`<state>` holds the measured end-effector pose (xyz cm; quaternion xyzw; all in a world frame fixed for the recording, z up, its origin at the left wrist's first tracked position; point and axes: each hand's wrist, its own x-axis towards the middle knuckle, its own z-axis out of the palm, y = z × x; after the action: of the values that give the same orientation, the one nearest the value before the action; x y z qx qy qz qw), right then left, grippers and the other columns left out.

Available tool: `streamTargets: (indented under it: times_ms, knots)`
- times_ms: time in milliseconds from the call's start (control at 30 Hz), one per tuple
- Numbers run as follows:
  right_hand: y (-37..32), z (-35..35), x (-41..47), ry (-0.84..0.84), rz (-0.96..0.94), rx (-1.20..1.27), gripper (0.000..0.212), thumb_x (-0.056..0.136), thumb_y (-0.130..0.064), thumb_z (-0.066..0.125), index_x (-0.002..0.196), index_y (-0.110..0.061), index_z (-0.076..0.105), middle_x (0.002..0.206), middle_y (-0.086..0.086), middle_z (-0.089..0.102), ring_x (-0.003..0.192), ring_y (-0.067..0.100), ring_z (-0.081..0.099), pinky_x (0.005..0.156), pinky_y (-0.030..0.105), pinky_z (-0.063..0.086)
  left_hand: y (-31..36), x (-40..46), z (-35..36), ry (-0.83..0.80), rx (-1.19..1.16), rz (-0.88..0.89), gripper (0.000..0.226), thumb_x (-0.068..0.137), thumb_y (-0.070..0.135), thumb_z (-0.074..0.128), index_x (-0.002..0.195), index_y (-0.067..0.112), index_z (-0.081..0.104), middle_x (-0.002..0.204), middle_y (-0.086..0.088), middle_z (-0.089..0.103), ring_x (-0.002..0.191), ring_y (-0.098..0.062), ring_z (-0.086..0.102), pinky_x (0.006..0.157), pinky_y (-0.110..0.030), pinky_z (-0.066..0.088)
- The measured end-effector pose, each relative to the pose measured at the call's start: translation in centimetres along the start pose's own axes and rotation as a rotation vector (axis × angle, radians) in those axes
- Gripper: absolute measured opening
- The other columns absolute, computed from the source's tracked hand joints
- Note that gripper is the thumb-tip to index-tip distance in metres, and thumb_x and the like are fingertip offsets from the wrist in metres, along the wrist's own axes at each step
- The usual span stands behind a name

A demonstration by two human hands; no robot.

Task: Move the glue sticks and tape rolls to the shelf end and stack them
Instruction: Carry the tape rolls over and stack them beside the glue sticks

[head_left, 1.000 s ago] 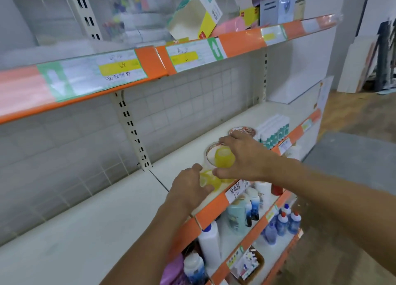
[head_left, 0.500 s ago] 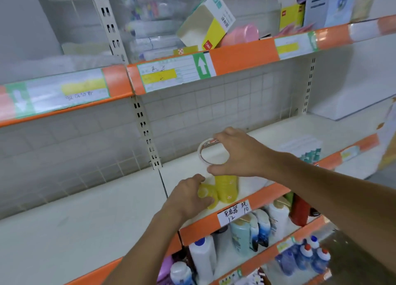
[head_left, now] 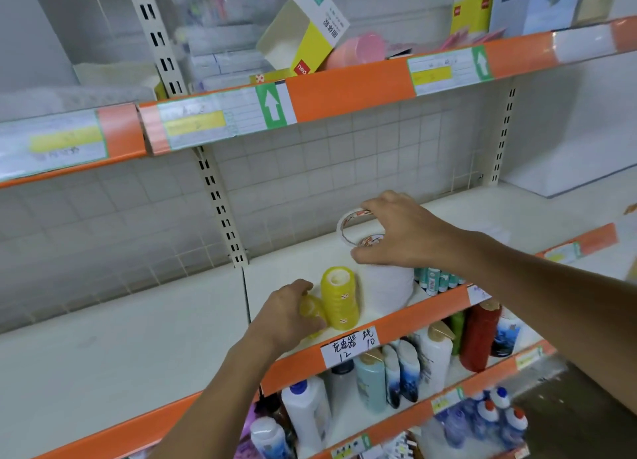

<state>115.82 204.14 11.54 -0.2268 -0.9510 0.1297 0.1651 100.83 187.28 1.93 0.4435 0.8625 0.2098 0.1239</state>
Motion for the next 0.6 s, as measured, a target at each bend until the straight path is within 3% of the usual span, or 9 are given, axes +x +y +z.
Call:
streamTargets:
  times_ms: [233,500,600]
  knots:
    - [2.5,-0.3,-0.3,-0.063,0.103,0.02,0.073,0.074,-0.055,0.074,0.133,-0.019,0.052,0.124,0.002,0.045,0.122,0.022,0.04,0.093,0.033,0.038,0.1,0.9,-0.3,-0.046,0.031,-0.002,0.073,0.078,0.04,0.08,0.14,0.02,0.047,0.131,0.0,0.056,0.114,-0.016,0.053,0.086,-0.02,0.041]
    - [3.0,0.5,0.0,-0.082,0.11,0.045,0.068,0.073,-0.055,0.074,0.129,-0.024,0.052,0.121,0.002,0.045,0.12,0.022,0.041,0.093,0.034,0.04,0.1,1.2,0.1,-0.048,0.026,0.012,0.075,0.077,0.042,0.08,0.14,0.02,0.047,0.129,-0.001,0.056,0.114,-0.017,0.053,0.088,-0.023,0.042]
    - [3.2,0.9,0.2,-0.082,0.099,0.037,0.053,0.07,-0.056,0.075,0.109,-0.028,0.053,0.11,-0.001,0.045,0.112,0.022,0.044,0.084,0.033,0.039,0.2,1.2,0.3,-0.051,0.016,0.004,0.076,0.076,0.041,0.081,0.14,0.02,0.047,0.129,-0.001,0.056,0.114,-0.017,0.054,0.088,-0.024,0.043]
